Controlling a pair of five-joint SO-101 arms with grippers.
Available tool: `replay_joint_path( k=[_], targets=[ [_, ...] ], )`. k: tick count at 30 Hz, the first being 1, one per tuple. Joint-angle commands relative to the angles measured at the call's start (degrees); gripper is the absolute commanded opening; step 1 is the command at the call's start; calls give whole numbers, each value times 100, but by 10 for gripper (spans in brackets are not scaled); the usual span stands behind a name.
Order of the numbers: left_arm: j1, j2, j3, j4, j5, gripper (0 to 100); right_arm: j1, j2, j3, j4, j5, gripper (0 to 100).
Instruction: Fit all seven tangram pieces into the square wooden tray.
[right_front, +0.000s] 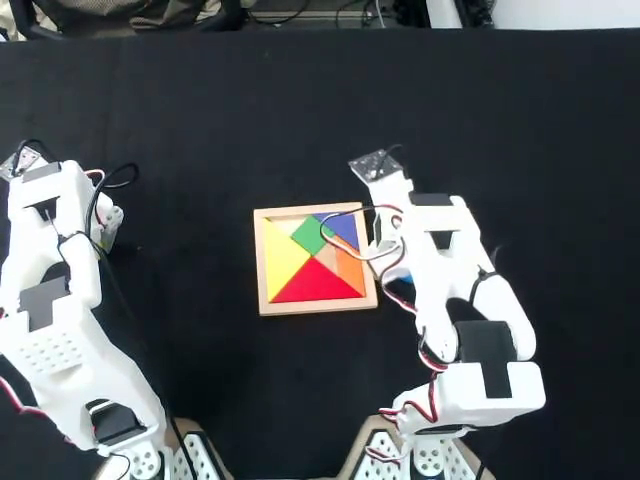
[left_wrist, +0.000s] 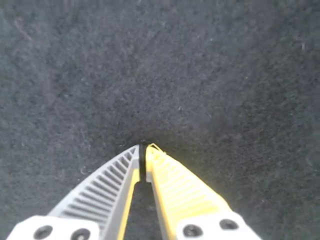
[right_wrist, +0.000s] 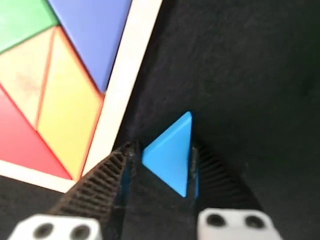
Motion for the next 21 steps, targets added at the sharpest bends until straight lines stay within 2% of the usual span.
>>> replay_joint_path(
  k=[1, 7, 9, 15, 21],
  targets=[
    [136, -193, -48, -97, -62, 30, 53, -13, 4, -97, 176, 29],
    [136, -193, -48, -105, -62, 30, 18, -224, -374, -35, 211, 12],
    [136, -193, -48, -105, -62, 30, -44, -453, -620, 185, 527, 12],
    [136, -193, -48, -132, -62, 30, -1222, -1349, -822, 853, 1873, 14],
    [136, -193, -48, -132, -62, 30, -2277, -1314, -936, 712, 2145, 33]
  ],
)
